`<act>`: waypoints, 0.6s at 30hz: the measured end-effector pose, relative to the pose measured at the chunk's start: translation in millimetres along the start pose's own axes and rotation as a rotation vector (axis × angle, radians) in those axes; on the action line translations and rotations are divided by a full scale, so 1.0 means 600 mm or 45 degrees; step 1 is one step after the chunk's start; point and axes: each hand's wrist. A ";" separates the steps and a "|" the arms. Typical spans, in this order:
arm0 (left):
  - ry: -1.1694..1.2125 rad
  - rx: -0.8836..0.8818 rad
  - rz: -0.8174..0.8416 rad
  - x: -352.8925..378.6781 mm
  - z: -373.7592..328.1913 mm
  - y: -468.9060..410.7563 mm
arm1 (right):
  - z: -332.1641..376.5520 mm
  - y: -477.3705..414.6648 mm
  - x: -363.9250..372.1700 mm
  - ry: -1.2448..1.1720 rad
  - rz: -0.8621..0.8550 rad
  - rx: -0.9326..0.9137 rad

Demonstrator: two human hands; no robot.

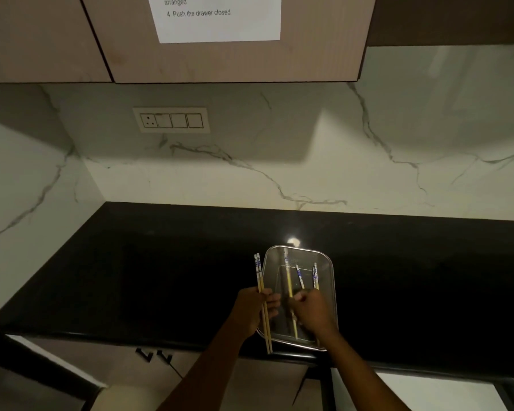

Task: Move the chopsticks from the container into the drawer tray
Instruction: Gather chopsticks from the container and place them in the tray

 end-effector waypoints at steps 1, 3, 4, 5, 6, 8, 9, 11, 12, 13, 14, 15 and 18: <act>0.003 0.007 -0.007 0.004 0.002 -0.001 | 0.001 0.009 0.002 -0.141 0.075 -0.031; 0.007 0.018 -0.015 0.012 0.008 -0.002 | -0.002 0.031 0.004 -0.288 0.161 -0.061; 0.012 0.024 -0.002 0.018 0.010 -0.001 | -0.006 0.041 0.004 -0.305 0.174 -0.061; 0.020 0.024 0.014 0.024 0.014 0.000 | -0.009 0.050 0.004 -0.300 0.180 -0.055; 0.031 0.021 0.024 0.029 0.017 0.000 | -0.012 0.056 0.005 -0.288 0.181 -0.051; 0.035 -0.001 0.025 0.040 0.025 0.002 | -0.019 0.067 0.003 -0.282 0.162 -0.075; 0.044 -0.013 0.024 0.045 0.030 0.004 | -0.022 0.072 0.000 -0.282 0.148 -0.093; 0.070 -0.043 0.048 0.054 0.036 0.009 | -0.026 0.077 -0.007 -0.270 0.126 -0.117; 0.072 -0.057 0.066 0.058 0.038 0.013 | -0.028 0.080 -0.011 -0.267 0.120 -0.123; 0.059 -0.065 0.082 0.061 0.040 0.017 | -0.029 0.081 -0.014 -0.267 0.121 -0.126; 0.039 -0.063 0.102 0.063 0.042 0.020 | -0.031 0.082 -0.017 -0.261 0.125 -0.124; 0.013 -0.057 0.123 0.064 0.044 0.020 | -0.032 0.083 -0.019 -0.245 0.131 -0.120; -0.041 -0.054 0.154 0.063 0.048 0.023 | -0.035 0.081 -0.020 -0.182 0.170 -0.112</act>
Point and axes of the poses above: each hand's wrist, its own y-axis away from the middle knuckle, its own x-axis out of the palm, z = x × y, and after that the axes turned 12 degrees about y, right-handed
